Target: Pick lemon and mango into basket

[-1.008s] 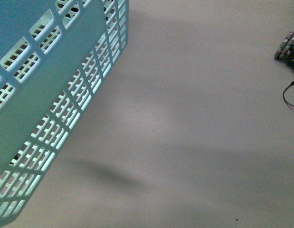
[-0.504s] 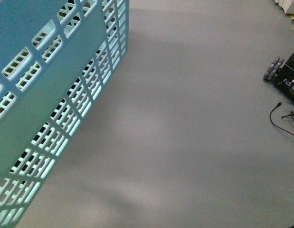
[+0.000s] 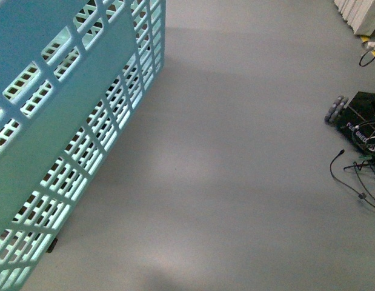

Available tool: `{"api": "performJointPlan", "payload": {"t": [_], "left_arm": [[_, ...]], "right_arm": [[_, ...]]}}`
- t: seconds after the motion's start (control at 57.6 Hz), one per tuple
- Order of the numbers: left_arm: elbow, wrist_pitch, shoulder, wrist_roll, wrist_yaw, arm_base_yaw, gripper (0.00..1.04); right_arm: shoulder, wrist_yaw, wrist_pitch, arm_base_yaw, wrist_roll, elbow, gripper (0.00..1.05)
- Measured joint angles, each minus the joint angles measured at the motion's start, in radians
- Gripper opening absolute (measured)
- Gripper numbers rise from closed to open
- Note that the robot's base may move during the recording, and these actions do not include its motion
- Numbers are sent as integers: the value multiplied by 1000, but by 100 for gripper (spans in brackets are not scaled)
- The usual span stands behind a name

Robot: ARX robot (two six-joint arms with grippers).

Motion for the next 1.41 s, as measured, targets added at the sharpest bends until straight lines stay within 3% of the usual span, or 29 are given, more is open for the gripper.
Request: {"api": "performJointPlan", "payload": {"t": [1.407], "left_arm": [[2,0,0,-8,0,-2,5]], "right_arm": [[0,3,0,0,0,0,96]]}}
